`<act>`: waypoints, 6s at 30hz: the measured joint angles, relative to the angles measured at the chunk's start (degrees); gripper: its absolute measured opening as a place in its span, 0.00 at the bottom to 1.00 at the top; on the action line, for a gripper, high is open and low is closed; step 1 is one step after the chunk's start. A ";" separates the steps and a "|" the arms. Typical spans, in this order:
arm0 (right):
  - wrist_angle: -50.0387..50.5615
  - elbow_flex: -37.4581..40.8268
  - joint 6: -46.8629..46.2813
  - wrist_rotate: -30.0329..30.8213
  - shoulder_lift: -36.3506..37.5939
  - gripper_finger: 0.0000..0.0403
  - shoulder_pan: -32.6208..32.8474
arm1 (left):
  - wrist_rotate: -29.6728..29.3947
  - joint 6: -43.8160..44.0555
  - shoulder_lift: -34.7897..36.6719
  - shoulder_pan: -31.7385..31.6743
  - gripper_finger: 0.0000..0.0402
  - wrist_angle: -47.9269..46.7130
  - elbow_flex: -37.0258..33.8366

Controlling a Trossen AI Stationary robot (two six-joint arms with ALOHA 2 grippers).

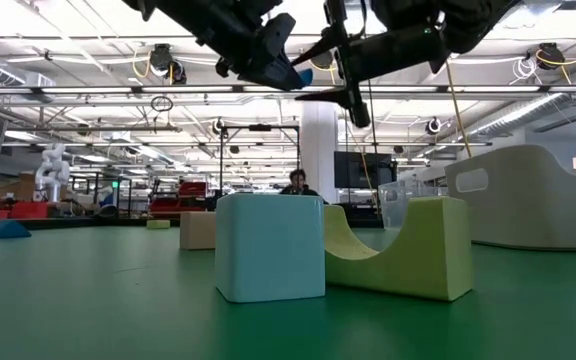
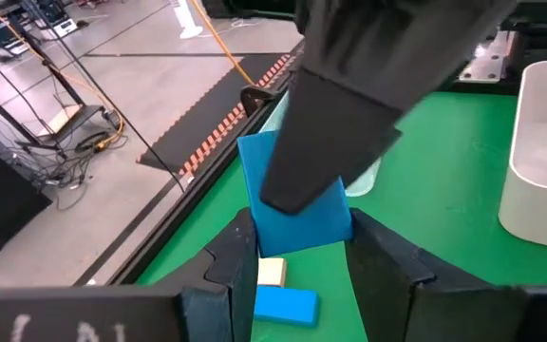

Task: Sort & place blocks by color
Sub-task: Put the bottom right blue block into the white bin, then put the left blue block into the white bin

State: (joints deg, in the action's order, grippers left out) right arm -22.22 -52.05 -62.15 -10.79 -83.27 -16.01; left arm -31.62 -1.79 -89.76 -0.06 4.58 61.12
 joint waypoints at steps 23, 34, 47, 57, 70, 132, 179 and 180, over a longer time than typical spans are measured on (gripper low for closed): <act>0.75 0.00 2.16 -1.57 -0.30 0.18 -0.70 | -0.02 4.60 0.00 -0.30 0.53 0.10 0.00; 19.97 0.00 11.67 -2.92 6.81 0.18 -5.36 | -1.66 12.79 0.02 -0.30 0.71 -5.86 0.00; 46.57 -0.04 16.37 -21.22 25.72 0.18 -2.45 | -1.73 36.11 0.02 -2.19 0.57 -34.61 0.00; 74.92 -0.02 9.26 -30.08 32.38 0.19 12.17 | 5.21 44.78 0.02 -4.10 0.56 -49.50 0.01; 65.45 -0.02 -1.87 -31.43 26.81 0.19 38.13 | 16.29 48.81 0.02 -3.67 0.56 -66.02 0.00; 40.88 -0.01 10.64 -5.86 13.06 0.46 54.75 | 29.78 65.24 0.84 8.61 0.56 -66.38 -20.25; 41.17 -0.01 18.16 3.32 13.06 0.46 49.67 | 23.72 73.49 11.80 -0.82 0.32 -58.91 -28.71; 41.08 0.00 18.12 3.28 13.07 0.46 49.39 | 23.85 73.35 12.26 -0.84 0.32 -58.85 -28.48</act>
State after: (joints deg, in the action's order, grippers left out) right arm 18.86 -52.05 -44.03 -7.50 -70.20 33.38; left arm -7.77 71.56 -77.50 -0.91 -54.27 32.64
